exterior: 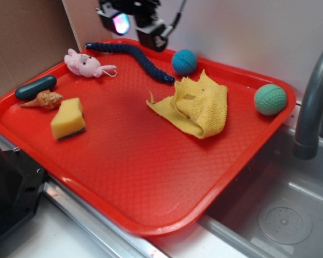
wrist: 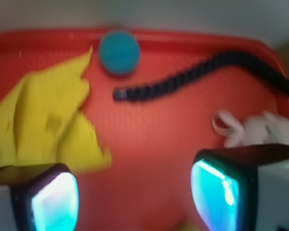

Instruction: Grab the blue ball.

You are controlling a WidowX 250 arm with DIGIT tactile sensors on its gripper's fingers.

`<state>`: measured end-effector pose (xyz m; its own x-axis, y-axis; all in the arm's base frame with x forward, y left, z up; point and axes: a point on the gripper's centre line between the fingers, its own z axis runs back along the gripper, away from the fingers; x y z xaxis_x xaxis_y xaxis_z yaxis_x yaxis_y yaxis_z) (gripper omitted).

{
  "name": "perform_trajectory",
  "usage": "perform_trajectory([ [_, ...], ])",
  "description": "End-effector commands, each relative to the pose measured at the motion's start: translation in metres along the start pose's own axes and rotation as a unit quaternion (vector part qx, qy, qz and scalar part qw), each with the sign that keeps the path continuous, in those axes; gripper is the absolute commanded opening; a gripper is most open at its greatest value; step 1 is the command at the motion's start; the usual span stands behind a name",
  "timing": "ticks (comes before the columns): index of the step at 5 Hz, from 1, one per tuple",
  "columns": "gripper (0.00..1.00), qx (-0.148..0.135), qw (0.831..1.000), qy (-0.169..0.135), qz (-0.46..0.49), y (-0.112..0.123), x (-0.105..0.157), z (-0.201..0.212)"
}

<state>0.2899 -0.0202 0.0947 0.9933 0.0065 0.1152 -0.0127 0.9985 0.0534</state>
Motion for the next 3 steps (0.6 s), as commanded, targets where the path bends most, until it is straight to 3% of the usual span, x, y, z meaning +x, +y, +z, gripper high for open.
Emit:
perform_trajectory([
  [1,1.00,0.009,0.999,-0.035,-0.023,-0.008,0.053,-0.032],
  [3,1.00,0.004,0.997,-0.054,-0.048,-0.002,0.065,-0.061],
])
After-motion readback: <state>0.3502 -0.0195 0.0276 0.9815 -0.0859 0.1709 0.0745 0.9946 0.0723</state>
